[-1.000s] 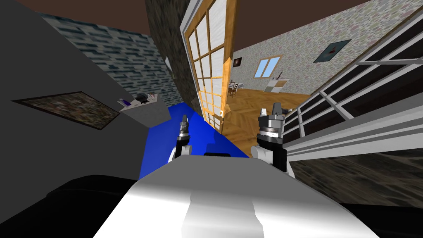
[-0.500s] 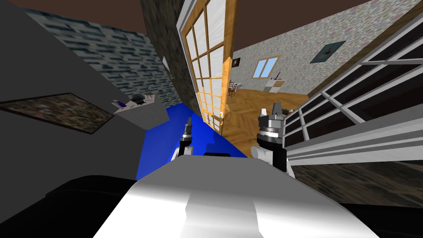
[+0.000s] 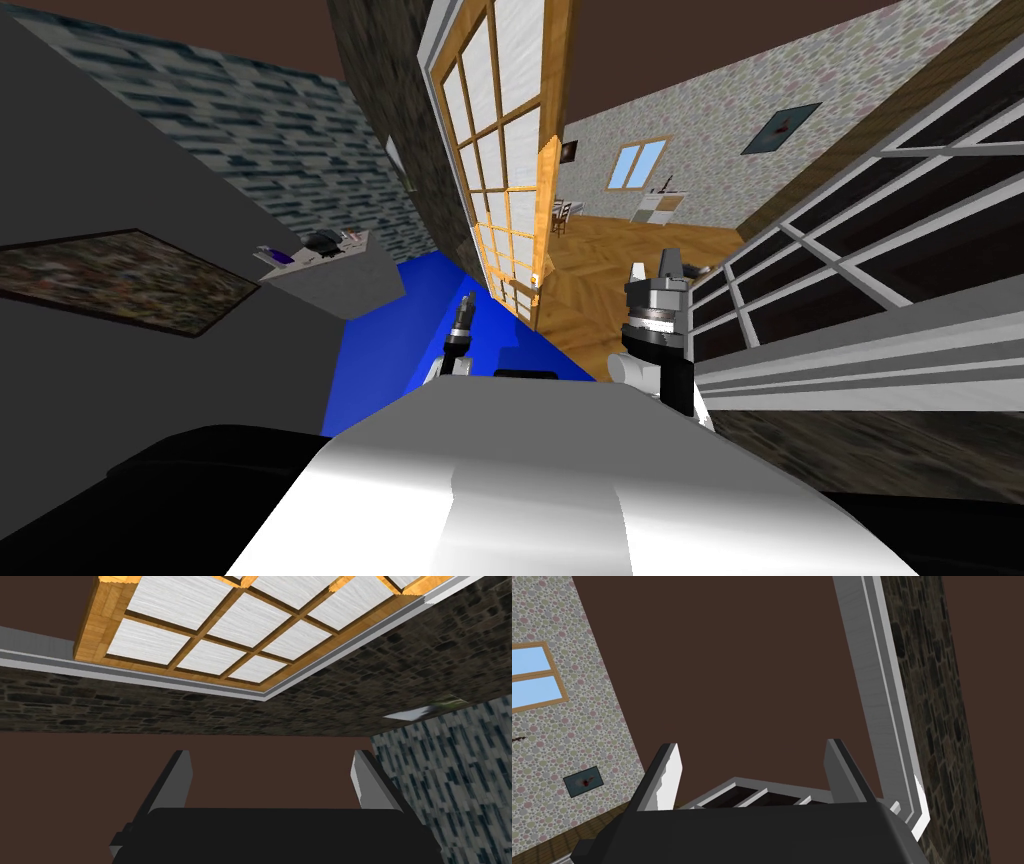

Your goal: Push the door open

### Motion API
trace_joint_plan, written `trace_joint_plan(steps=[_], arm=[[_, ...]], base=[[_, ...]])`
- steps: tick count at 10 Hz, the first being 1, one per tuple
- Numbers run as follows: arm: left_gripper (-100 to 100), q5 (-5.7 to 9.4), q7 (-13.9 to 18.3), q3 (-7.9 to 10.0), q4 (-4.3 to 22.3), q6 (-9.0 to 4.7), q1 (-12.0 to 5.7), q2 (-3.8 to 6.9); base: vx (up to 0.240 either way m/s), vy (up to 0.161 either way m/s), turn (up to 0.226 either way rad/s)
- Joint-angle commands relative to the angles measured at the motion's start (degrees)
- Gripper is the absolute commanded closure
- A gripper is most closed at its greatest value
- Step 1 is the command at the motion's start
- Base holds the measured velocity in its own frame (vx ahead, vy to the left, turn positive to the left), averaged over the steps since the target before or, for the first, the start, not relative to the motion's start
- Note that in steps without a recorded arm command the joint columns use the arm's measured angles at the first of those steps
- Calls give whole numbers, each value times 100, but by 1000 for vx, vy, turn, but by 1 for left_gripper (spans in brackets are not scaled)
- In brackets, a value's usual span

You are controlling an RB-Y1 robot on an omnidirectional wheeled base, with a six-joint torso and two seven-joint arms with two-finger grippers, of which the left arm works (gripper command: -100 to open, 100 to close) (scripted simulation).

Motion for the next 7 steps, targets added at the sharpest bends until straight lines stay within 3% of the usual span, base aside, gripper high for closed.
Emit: trace_joint_plan(steps=[1,7], arm=[[-100,-128,-203,-52,186,-82,1,19],[-100,-625,-971,-257,1025,-396,-108,2]], base=[[100,21,-44],[97,20,-44]])
